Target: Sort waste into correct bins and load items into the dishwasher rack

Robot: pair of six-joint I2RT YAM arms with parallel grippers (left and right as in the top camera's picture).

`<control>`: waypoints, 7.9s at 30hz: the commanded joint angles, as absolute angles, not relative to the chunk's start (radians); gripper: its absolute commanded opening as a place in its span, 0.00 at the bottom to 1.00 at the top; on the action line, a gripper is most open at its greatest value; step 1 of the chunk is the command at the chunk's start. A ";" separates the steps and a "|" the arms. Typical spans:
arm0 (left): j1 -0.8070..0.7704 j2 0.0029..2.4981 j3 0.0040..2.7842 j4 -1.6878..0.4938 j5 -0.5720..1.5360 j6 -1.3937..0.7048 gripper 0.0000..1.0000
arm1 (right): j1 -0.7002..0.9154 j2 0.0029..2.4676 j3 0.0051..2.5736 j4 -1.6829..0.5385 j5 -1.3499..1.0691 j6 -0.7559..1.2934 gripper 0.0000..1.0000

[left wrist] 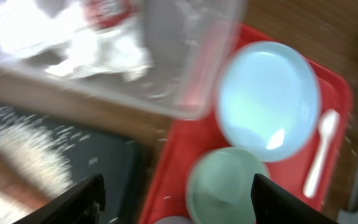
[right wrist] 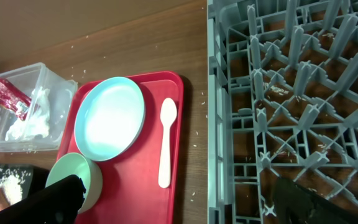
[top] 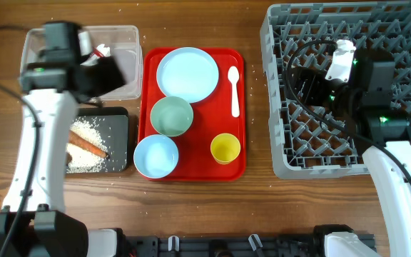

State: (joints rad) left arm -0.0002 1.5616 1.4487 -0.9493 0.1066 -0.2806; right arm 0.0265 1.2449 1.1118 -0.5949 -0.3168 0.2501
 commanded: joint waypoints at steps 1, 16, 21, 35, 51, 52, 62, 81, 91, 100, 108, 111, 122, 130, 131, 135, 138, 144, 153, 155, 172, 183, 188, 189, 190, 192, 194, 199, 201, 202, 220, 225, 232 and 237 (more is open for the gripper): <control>-0.146 1.591 1.464 -0.878 0.123 -0.243 0.75 | 0.028 1.253 1.124 -0.588 -0.338 0.266 1.00; -0.393 1.639 1.521 -0.852 0.095 -0.238 0.70 | 0.081 1.253 1.124 -0.539 -0.337 0.262 0.95; -0.491 1.710 1.520 -0.935 0.007 -0.207 0.68 | 0.081 1.253 1.124 -0.540 -0.336 0.261 0.95; -0.553 1.883 1.519 -0.981 -0.061 -0.187 0.59 | 0.081 1.253 1.123 -0.596 -0.292 0.236 0.96; -0.534 1.882 1.519 -0.991 -0.079 -0.440 0.56 | 0.088 1.275 1.123 -0.589 -0.319 0.275 0.91; -0.524 1.881 1.519 -1.000 -0.080 -0.459 0.57 | 0.099 1.284 1.123 -0.588 -0.318 0.294 0.90; -0.282 1.744 1.555 -1.041 0.010 -0.476 0.62 | 0.335 1.451 1.124 -0.441 -0.329 0.453 0.84; 0.144 1.671 1.554 -1.073 0.006 -0.451 0.88 | 0.688 2.049 1.552 -0.648 -0.206 0.681 0.40; 0.144 1.671 1.554 -1.074 -0.010 -0.449 0.96 | 0.688 2.057 1.584 -0.679 -0.194 0.668 0.46; 0.144 1.671 1.554 -1.074 -0.020 -0.449 0.99 | 0.687 2.087 1.702 -0.903 -0.050 0.664 0.48; 0.144 1.671 1.554 -1.075 -0.047 -0.449 1.00 | 0.686 2.159 1.702 -0.888 -0.078 0.681 0.21; 0.144 1.671 1.554 -1.075 -0.047 -0.449 1.00 | 0.686 2.170 1.702 -0.875 -0.078 0.680 0.17; 0.144 1.671 1.554 -1.080 -0.046 -0.449 1.00 | 0.683 2.168 1.708 -0.842 -0.102 0.653 0.04; 0.144 1.671 1.554 -1.079 -0.046 -0.449 1.00 | 0.613 1.975 1.788 -0.951 -0.028 0.530 0.04; 0.144 1.671 1.554 -1.079 -0.046 -0.449 1.00 | 0.592 1.943 1.788 -0.967 0.024 0.516 0.04; 0.144 1.671 1.554 -1.079 -0.046 -0.449 1.00 | 0.512 1.865 1.788 -1.022 0.296 0.466 0.04; 0.144 1.671 1.554 -1.079 -0.046 -0.449 1.00 | 0.445 1.832 1.788 -1.024 0.530 0.420 0.04; 0.144 1.671 1.554 -1.079 -0.046 -0.449 1.00 | 0.346 1.839 1.787 -0.741 1.015 0.026 0.04; 0.144 1.671 1.554 -1.079 -0.046 -0.449 1.00 | 0.275 1.975 1.787 -0.219 1.058 -0.666 0.04; 0.144 1.671 1.554 -1.079 -0.046 -0.449 1.00 | 0.261 2.027 1.787 -0.206 1.059 -0.694 0.04; 0.144 1.671 1.554 -1.079 -0.046 -0.449 1.00 | 0.292 2.154 1.773 -0.446 0.976 -0.450 0.04; 0.144 1.671 1.554 -1.079 -0.046 -0.449 1.00 | 0.390 2.154 1.773 -0.514 0.941 -0.419 0.26; 0.144 1.671 1.554 -1.079 -0.046 -0.449 1.00 | 0.482 2.154 1.773 -0.510 0.942 -0.401 0.64; 0.144 1.671 1.554 -1.079 -0.046 -0.449 1.00 | 0.490 2.151 1.773 -0.510 0.941 -0.379 0.66; 0.144 1.671 1.554 -1.079 -0.046 -0.449 1.00 | 0.498 2.148 1.773 -0.511 0.941 -0.350 0.67; 0.144 1.671 1.554 -1.079 -0.046 -0.449 1.00 | 0.510 2.132 1.773 -0.522 0.937 -0.299 0.68; 0.144 1.671 1.554 -1.079 -0.046 -0.449 1.00 | 0.524 2.100 1.774 -0.558 0.852 -0.263 0.68; 0.144 1.671 1.554 -1.079 -0.046 -0.449 1.00 | 0.580 1.983 1.776 -0.763 0.253 -0.005 0.63; 0.144 1.671 1.554 -1.079 -0.046 -0.449 1.00 | 0.593 1.974 1.776 -0.828 -0.089 0.144 0.54; 0.144 1.671 1.554 -1.079 -0.046 -0.449 1.00 | 0.597 1.980 1.771 -0.847 -0.224 0.226 0.54; 0.144 1.671 1.554 -1.079 -0.046 -0.449 1.00 | 0.797 2.156 1.666 -0.926 -0.412 0.534 0.52; 0.144 1.671 1.554 -1.079 -0.046 -0.449 1.00 | 0.795 2.164 1.641 -0.903 -0.413 0.546 0.16; 0.144 1.671 1.554 -1.079 -0.046 -0.449 1.00 | 0.795 2.168 1.639 -0.898 -0.409 0.550 0.06; 0.144 1.671 1.554 -1.079 -0.046 -0.449 1.00 | 0.795 2.170 1.634 -0.894 -0.408 0.552 0.24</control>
